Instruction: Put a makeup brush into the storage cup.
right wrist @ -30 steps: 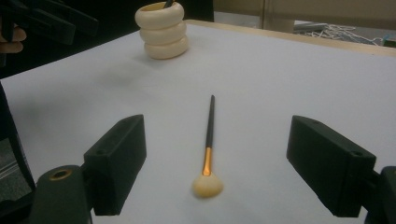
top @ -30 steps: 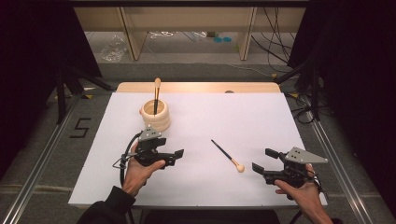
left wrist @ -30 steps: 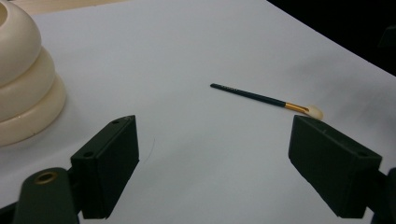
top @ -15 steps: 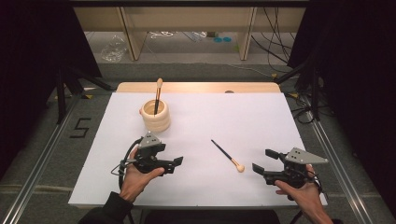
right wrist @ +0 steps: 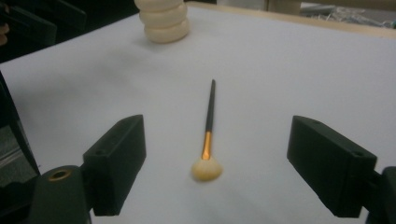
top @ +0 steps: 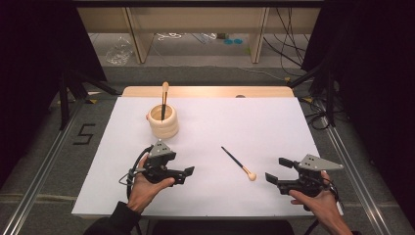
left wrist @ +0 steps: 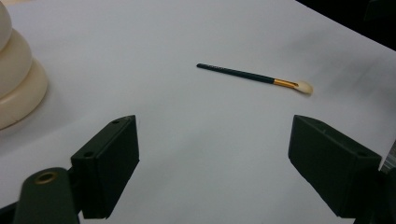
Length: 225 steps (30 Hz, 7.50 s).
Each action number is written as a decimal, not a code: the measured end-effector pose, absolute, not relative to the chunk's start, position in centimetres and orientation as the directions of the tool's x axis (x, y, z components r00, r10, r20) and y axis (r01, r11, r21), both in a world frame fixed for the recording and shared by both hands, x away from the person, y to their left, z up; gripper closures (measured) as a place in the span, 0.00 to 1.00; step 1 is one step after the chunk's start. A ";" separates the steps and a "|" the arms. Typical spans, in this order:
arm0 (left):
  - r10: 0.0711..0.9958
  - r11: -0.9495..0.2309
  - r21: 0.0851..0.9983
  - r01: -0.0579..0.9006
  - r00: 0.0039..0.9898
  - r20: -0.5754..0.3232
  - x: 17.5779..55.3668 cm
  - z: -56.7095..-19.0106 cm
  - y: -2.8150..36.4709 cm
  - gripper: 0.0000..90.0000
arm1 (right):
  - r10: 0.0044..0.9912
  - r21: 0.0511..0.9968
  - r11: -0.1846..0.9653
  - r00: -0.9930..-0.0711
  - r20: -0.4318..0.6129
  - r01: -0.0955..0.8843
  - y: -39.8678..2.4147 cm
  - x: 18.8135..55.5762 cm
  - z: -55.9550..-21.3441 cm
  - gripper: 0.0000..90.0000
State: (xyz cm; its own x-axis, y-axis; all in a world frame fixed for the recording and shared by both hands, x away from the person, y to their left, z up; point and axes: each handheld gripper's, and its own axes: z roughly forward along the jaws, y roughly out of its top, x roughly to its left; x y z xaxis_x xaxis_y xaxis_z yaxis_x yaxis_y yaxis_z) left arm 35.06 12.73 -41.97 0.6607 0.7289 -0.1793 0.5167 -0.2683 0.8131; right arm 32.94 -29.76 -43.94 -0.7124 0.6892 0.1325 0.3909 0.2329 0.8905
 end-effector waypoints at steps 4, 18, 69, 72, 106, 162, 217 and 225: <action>0.723 -0.290 0.812 0.507 0.672 -0.162 34.9 -41.9 12.9 0.18 | 0.678 0.869 0.290 -0.727 0.109 0.401 -29.3 33.8 -43.3 0.21; 0.721 -0.298 0.809 0.506 0.675 -0.157 35.1 -42.2 12.4 0.18 | 0.632 0.743 0.481 -0.771 0.074 0.466 -26.3 37.6 -42.4 0.33; 0.716 -0.338 0.793 0.507 0.686 -0.133 35.2 -42.3 12.4 0.18 | 0.547 0.443 0.730 -0.834 0.080 0.521 -19.6 43.5 -44.8 0.66; 0.715 -0.339 0.793 0.506 0.686 -0.132 35.2 -42.3 12.4 0.18 | 0.549 0.412 0.745 -0.833 0.067 0.525 -19.3 43.7 -44.8 0.68; 0.711 -0.346 0.791 0.505 0.691 -0.131 35.5 -42.2 11.9 0.19 | 0.538 0.266 0.801 -0.840 0.072 0.536 -17.9 45.6 -45.6 0.86; 0.676 -0.419 0.759 0.498 0.729 -0.105 36.0 -42.4 11.1 0.20 | 0.369 0.222 0.901 -0.927 0.060 0.373 -17.4 45.5 -42.0 0.93; 0.331 -0.779 0.561 0.280 0.944 -0.012 37.4 -42.8 5.1 0.66 | 0.139 0.244 0.956 -0.985 0.100 0.160 -13.6 39.8 -39.5 0.93; 0.270 -0.824 0.523 0.219 0.963 0.022 37.2 -42.9 4.5 0.73 | 0.116 0.250 0.958 -0.988 0.104 0.138 -13.1 39.7 -39.6 0.93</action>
State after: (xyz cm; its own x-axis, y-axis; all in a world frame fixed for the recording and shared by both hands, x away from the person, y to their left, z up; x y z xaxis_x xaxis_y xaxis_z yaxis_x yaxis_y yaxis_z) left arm 37.17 4.55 -42.88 0.9625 0.2703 0.0220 0.2194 -0.8238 0.5227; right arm 39.69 -13.12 -39.62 -0.9879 0.1156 0.1038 0.1385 0.9582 0.2503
